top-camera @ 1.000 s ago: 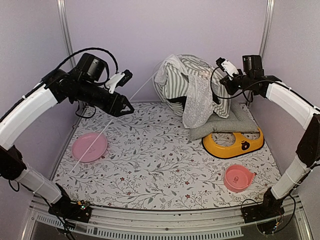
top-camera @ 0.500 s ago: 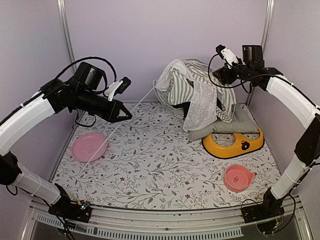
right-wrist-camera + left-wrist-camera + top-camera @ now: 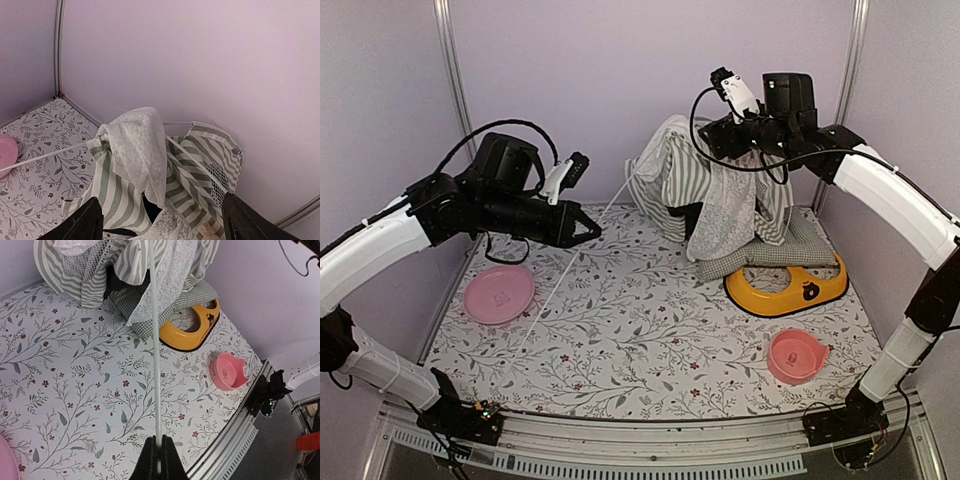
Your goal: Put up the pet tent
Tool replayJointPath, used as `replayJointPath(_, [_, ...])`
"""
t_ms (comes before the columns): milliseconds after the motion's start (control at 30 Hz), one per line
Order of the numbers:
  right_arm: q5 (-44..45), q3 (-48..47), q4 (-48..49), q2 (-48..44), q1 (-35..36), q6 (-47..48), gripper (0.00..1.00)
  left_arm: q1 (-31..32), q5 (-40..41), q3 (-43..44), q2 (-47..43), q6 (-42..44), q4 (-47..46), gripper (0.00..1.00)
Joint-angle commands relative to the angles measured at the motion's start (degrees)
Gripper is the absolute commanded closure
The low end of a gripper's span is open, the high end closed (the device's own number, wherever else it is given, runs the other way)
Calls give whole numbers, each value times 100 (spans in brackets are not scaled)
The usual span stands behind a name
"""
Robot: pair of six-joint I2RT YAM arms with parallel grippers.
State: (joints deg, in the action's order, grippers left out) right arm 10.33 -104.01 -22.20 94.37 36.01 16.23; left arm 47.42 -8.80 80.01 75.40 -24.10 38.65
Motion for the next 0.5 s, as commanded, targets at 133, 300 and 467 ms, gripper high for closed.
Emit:
replayJointPath(133, [-122,-1476,-339,1075,-59,-645,29,109,136,-189,-201,-183,-550,100])
replayJointPath(300, [-452,-2165,-791,1651,-59,-921,33,132,133,-292,-225,-209,-615,100])
replayJointPath(467, [-626,-2174,-715,1703,-53,-1165,36,130,100,-368,-259,-206,-657,100])
